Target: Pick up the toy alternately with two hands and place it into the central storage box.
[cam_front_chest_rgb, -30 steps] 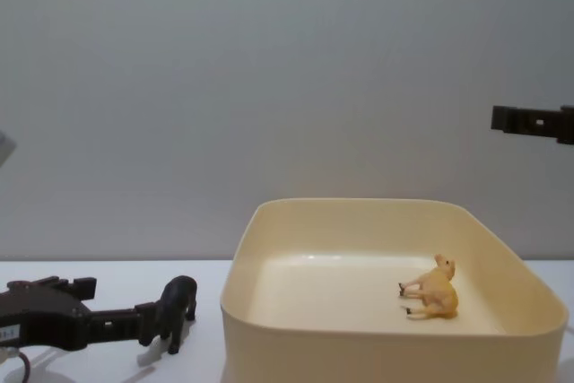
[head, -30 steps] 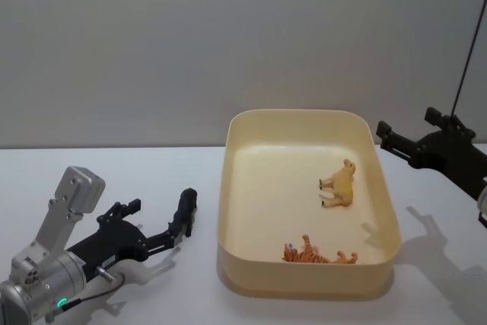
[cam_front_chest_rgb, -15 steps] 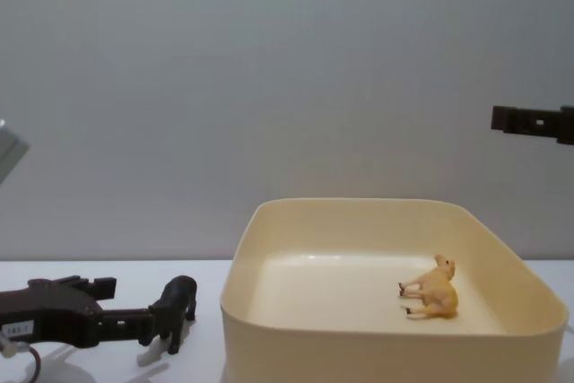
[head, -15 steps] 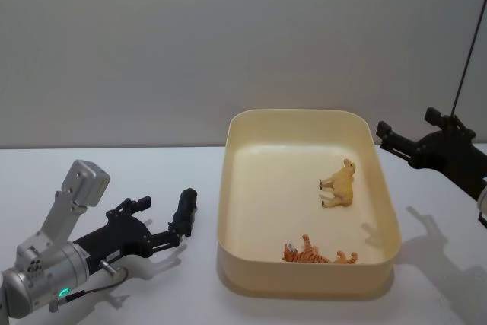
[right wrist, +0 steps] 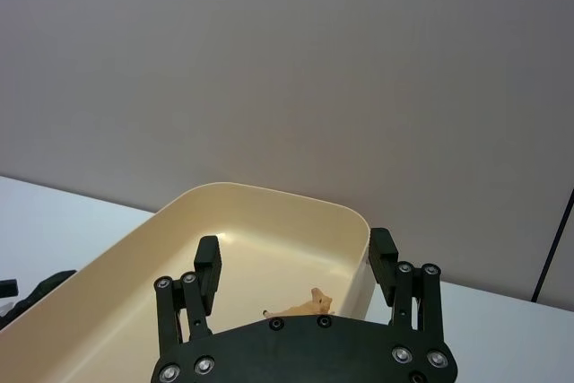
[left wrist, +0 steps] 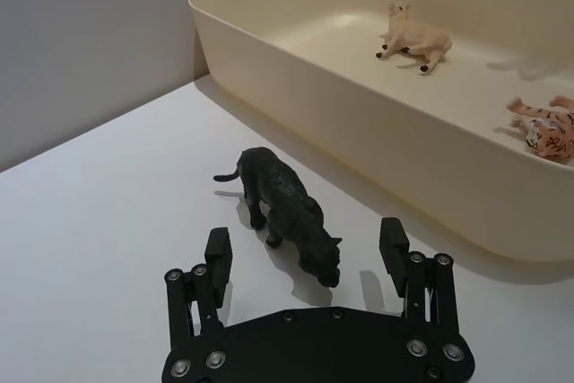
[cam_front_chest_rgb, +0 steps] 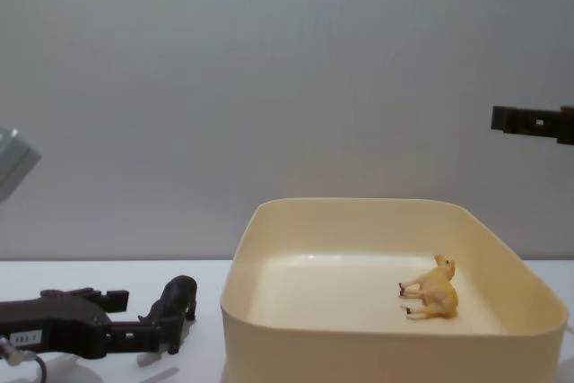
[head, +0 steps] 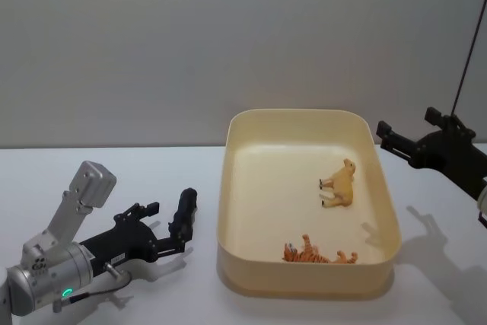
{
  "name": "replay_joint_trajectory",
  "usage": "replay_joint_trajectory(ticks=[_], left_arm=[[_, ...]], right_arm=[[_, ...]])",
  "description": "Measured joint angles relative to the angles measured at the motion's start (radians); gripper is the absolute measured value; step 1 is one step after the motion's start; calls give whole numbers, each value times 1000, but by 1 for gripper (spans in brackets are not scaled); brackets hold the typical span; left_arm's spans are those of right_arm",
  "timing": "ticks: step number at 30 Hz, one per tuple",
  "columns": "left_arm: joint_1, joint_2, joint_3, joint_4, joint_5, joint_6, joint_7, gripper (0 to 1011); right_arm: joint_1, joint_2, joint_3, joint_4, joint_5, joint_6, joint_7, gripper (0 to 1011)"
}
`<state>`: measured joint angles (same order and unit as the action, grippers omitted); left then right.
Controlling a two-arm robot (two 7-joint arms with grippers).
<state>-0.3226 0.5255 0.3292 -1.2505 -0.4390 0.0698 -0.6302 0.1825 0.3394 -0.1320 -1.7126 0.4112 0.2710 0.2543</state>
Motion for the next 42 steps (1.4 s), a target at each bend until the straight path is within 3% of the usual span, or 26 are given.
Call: replay_joint_trajectory(ticks=[10, 13, 23, 27, 30, 33, 37, 42], left_arm=[[0, 1, 2, 2, 0, 16, -9, 1000], [0, 2, 2, 2, 0, 18, -10, 959], [1, 2, 3, 3, 0, 25, -12, 688], [1, 3, 3, 3, 0, 26, -13, 529], [1, 3, 3, 3, 0, 27, -13, 485], [1, 3, 3, 3, -1, 27, -14, 341], [1, 3, 3, 3, -1, 28, -14, 238], [1, 3, 3, 3, -1, 29, -14, 235]], right_arm=[[0, 0, 0, 0, 0, 0, 0, 1001], [0, 0, 0, 0, 0, 0, 0, 1001], [0, 0, 0, 0, 0, 0, 0, 1001], [0, 0, 0, 0, 0, 0, 0, 1001], [0, 0, 0, 0, 0, 0, 0, 1001], [0, 0, 0, 0, 0, 0, 0, 1001], [0, 0, 0, 0, 0, 0, 0, 1001], [0, 0, 0, 0, 0, 0, 0, 1001]])
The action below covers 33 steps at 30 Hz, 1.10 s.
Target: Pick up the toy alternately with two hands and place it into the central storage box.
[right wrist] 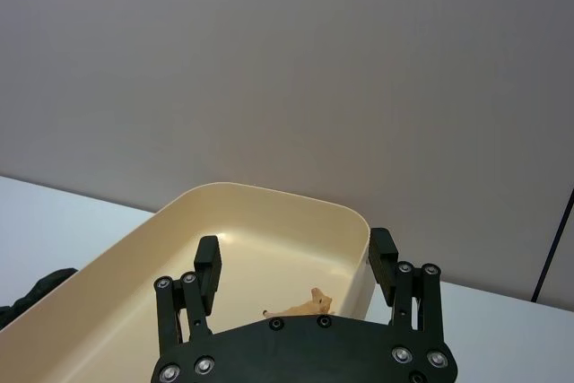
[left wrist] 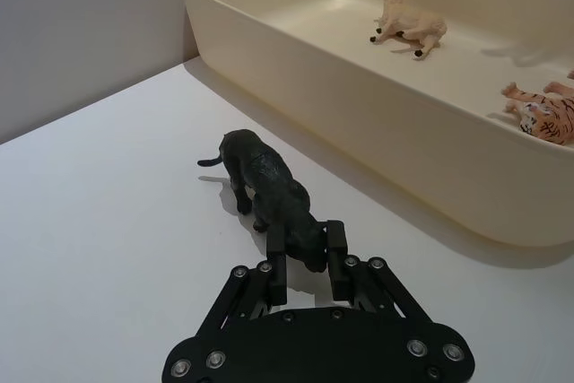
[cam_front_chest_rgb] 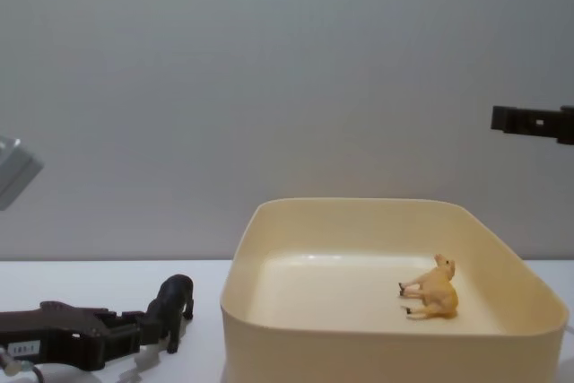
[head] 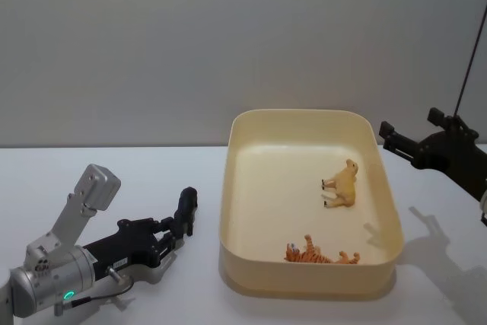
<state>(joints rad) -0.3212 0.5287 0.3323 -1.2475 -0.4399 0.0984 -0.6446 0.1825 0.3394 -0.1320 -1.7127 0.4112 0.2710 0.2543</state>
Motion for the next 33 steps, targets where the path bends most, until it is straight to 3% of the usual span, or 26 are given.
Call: replay_joint_trajectory(ticks=[9, 23, 27, 33], left_arm=[[10, 6, -3, -19, -5, 0, 21, 235], [58, 61, -44, -166, -32, -29, 141, 235], [55, 70, -53, -187, -33, -36, 139, 235], [22, 76, -66, -205, -30, -44, 89, 235]], right_arm=[[0, 0, 0, 0, 0, 0, 0, 1001], [0, 0, 0, 0, 0, 0, 0, 1001], [0, 0, 0, 0, 0, 0, 0, 1001], [0, 0, 0, 0, 0, 0, 0, 1001]])
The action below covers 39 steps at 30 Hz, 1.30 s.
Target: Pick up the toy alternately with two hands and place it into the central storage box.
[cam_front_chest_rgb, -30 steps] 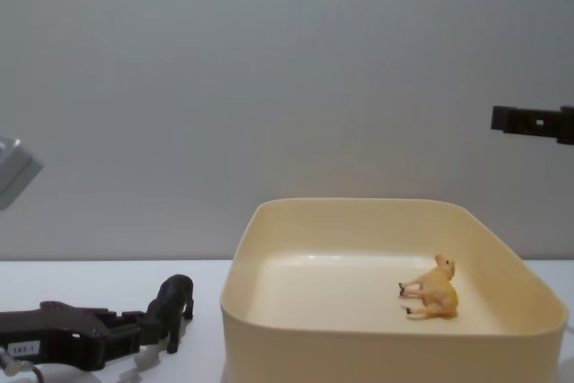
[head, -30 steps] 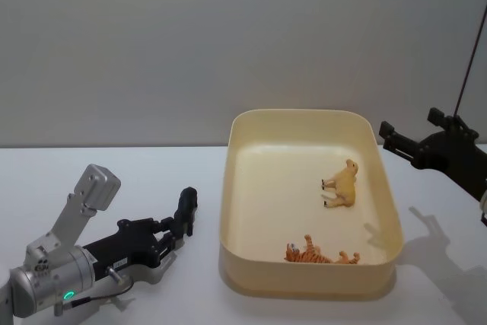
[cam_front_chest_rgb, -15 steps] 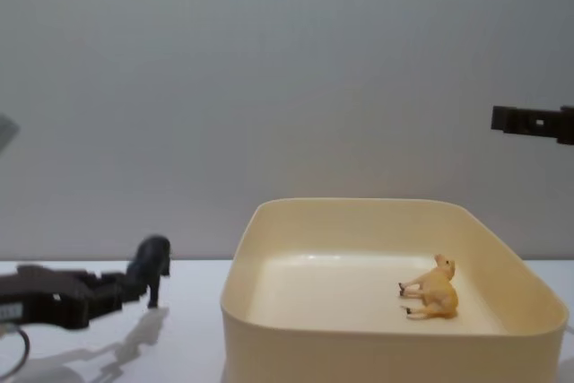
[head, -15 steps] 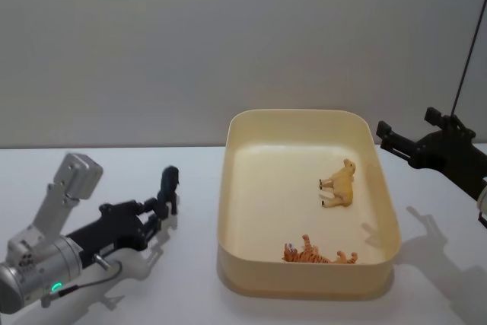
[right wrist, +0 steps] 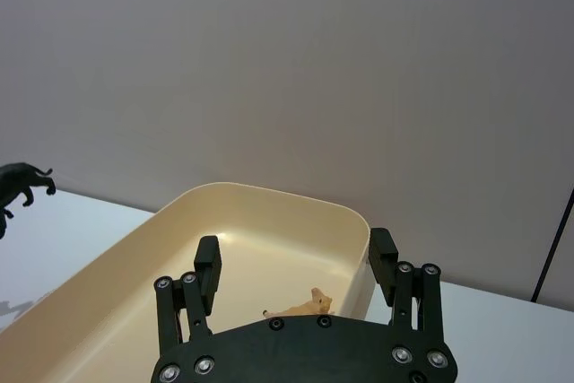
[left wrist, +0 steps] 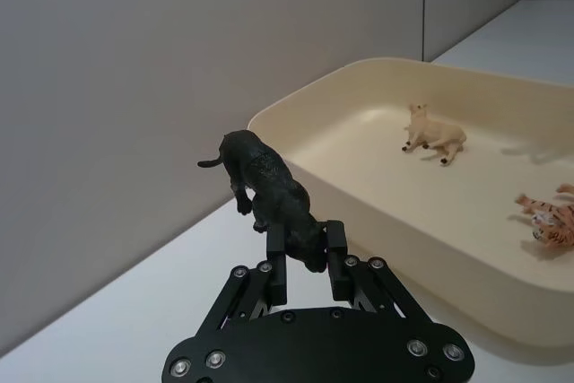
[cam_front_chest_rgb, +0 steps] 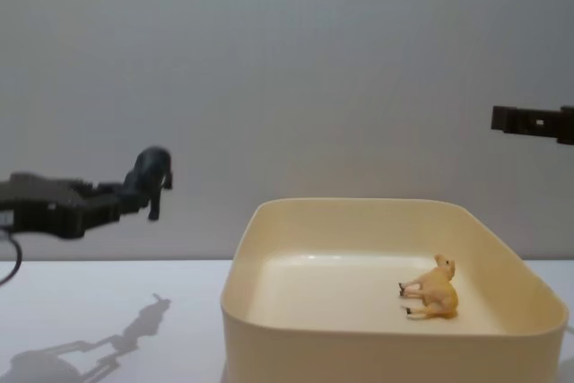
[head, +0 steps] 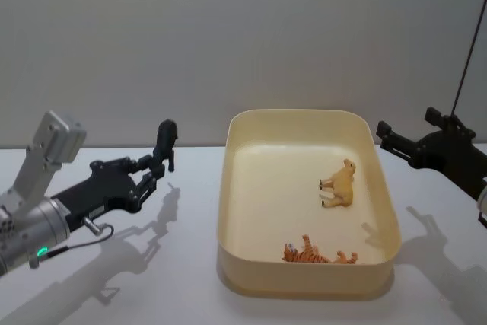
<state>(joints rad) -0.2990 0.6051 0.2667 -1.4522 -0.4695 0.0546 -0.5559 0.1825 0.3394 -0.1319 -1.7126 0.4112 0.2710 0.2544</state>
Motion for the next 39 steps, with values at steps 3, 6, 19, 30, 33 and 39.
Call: replay_joint_trajectory(ticks=[3, 6, 19, 30, 33, 39], left_arm=[[-25, -4, -2, 4, 5, -2, -38, 235], [-44, -10, -2, 12, 10, -3, -68, 235], [-228, -93, 26, 164, 59, -10, -289, 235], [-439, -203, 79, 429, 143, -19, -484, 235], [-496, -234, 94, 513, 166, -30, -527, 235], [-596, -288, 121, 665, 197, -62, -594, 234]], right_arm=[[0, 0, 0, 0, 0, 0, 0, 1001], [0, 0, 0, 0, 0, 0, 0, 1001], [0, 0, 0, 0, 0, 0, 0, 1001], [0, 0, 0, 0, 0, 0, 0, 1001], [0, 0, 0, 0, 0, 0, 0, 1001], [0, 0, 0, 0, 0, 0, 0, 1001]])
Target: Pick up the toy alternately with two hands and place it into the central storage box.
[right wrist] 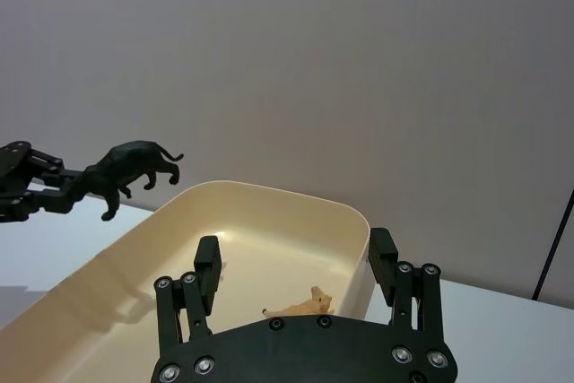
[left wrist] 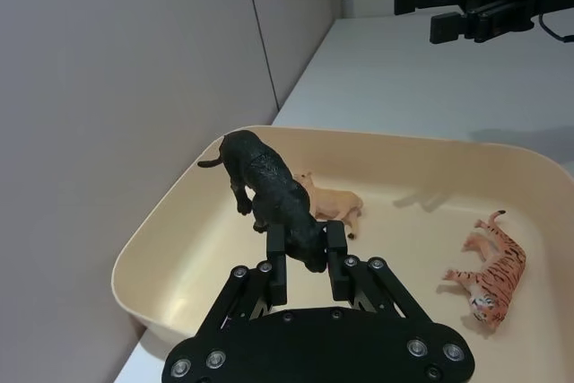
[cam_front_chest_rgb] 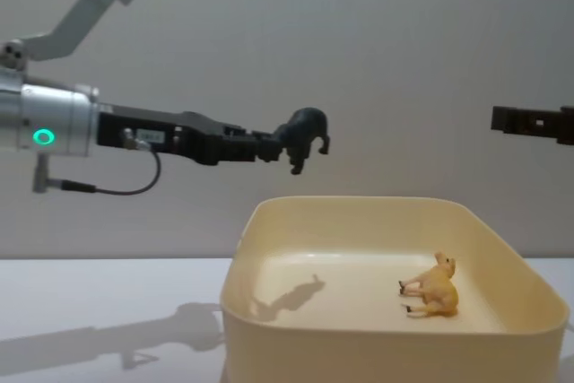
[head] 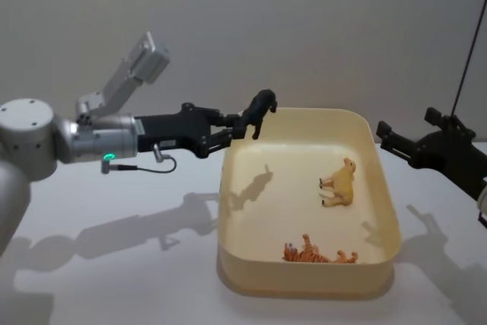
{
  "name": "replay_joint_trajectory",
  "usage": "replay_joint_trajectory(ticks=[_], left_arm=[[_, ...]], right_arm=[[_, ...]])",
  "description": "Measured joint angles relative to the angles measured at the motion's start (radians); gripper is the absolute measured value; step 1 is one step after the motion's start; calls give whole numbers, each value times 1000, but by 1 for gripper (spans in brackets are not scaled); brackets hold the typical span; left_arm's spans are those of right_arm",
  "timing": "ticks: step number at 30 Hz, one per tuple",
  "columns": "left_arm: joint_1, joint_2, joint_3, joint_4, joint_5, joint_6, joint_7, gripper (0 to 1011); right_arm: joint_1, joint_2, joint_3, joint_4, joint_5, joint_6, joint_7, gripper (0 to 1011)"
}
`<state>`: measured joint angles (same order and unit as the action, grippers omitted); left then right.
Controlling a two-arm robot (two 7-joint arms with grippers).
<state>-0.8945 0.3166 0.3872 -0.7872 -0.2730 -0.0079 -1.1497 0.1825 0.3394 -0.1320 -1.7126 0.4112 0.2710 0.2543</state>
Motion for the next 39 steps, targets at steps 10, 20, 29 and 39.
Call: replay_joint_trajectory(ticks=[10, 20, 29, 39], left_arm=[[-111, -64, 31, 180, 19, -51, -68, 255], [-162, -93, 45, 262, 26, -75, -99, 560], [-183, -106, 51, 298, 30, -86, -113, 861], [-194, -112, 54, 316, 31, -91, -119, 1001]], right_arm=[[0, 0, 0, 0, 0, 0, 0, 1001], [0, 0, 0, 0, 0, 0, 0, 1001], [0, 0, 0, 0, 0, 0, 0, 1001], [0, 0, 0, 0, 0, 0, 0, 1001]])
